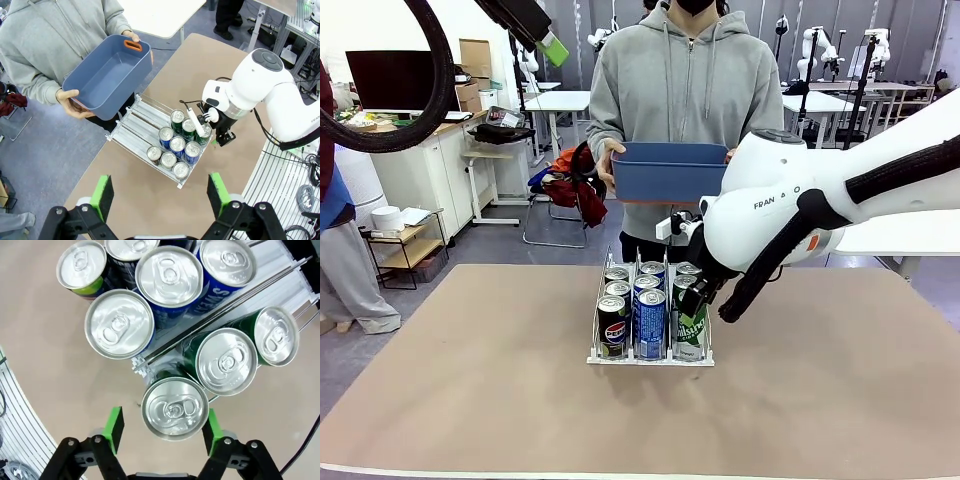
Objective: Fill the beverage cans into the dispenser.
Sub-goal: Place the picked Sprite in the line of the Automatic Can Dispenser with the same cans.
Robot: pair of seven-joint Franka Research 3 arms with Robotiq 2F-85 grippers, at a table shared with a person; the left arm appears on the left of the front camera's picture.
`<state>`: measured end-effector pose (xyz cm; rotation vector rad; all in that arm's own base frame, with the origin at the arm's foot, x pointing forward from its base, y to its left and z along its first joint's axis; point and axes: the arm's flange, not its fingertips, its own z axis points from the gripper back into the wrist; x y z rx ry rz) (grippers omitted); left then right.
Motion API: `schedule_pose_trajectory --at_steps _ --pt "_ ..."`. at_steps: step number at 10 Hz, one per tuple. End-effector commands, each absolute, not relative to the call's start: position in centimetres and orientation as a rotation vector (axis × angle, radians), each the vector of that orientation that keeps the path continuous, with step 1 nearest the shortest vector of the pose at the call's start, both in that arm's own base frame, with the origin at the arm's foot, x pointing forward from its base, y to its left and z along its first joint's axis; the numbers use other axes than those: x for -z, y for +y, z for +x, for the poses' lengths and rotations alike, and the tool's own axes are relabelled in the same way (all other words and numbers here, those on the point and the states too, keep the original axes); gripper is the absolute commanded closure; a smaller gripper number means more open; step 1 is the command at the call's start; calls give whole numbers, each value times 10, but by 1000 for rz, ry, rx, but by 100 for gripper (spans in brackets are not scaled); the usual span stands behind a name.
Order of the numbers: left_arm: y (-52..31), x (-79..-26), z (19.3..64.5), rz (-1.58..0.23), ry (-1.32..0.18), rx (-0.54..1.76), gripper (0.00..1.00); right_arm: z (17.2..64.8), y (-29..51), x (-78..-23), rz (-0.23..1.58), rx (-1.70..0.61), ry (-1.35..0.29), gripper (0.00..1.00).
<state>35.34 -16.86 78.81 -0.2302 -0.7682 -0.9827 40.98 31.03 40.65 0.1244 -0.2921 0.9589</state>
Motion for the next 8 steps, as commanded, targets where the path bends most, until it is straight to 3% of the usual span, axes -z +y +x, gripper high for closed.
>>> schedule_pose_trajectory --at_steps 1,2,5,8 --pt "-166 -787 353 -245 -767 985 0 400 308 -418 151 -952 -299 0" --pt "-166 -787 353 -245 -767 985 0 397 308 -421 154 -943 -317 3" --pt "-166 -787 353 -245 -767 985 0 394 304 -434 164 -877 -393 0" --pt "-166 -787 353 -245 -767 985 0 402 310 -431 144 -941 -338 0"
